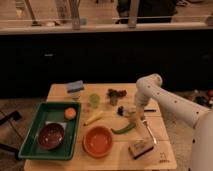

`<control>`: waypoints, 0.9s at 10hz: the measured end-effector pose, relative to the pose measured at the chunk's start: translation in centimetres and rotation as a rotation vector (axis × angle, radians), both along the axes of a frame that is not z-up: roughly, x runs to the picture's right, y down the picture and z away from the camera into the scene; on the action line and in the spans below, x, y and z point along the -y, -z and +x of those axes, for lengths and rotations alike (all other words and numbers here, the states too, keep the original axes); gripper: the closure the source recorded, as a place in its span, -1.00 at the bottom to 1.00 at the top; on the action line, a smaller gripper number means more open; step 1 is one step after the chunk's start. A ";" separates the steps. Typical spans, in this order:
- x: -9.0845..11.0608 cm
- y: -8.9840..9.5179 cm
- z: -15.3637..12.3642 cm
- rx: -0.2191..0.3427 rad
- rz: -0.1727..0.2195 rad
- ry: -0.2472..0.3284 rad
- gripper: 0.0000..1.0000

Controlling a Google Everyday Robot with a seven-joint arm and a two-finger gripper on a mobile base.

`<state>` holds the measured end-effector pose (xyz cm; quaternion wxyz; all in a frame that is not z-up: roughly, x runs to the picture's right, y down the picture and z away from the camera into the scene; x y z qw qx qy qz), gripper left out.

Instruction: Wipe red bowl with brush

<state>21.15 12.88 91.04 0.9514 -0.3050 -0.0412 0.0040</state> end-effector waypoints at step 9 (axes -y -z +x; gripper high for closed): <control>-1.9 -2.0 0.1 -0.032 -0.056 0.034 -0.21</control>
